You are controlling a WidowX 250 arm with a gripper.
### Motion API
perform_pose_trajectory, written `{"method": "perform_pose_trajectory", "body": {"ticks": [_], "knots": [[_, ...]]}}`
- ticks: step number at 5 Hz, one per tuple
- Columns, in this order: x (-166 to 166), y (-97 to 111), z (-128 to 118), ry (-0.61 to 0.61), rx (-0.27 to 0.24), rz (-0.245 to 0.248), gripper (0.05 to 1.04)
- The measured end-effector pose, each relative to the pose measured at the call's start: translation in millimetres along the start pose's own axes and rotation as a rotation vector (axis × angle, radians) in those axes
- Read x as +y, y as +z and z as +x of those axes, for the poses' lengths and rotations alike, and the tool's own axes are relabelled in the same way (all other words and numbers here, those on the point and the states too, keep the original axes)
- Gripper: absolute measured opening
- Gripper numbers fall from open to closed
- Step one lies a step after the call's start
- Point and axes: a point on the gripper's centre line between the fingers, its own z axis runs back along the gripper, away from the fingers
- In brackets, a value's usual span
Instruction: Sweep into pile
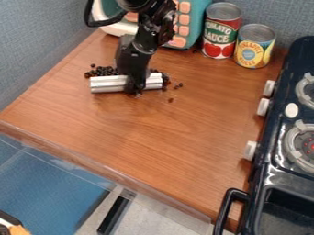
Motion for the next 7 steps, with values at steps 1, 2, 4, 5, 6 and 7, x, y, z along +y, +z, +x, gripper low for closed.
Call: {"method": "perform_pose_trajectory", "body": {"ticks": [1, 2, 4, 5, 6, 7], "knots": [[-8, -2, -5, 0.013, -0.001, -0.006, 0.387], [-12, -2, -6, 0.028, -0.002, -0.004, 0.387], [-5, 7, -1, 0.065, 0.023, 0.039, 0.387], [-10, 27, -1, 0.077, 0.074, 0.017, 0.387], [-15, 65, 6, 0.092, 0.144, -0.024, 0.387], [-6, 84, 12, 0.085, 0.18, -0.034, 0.386]]}}
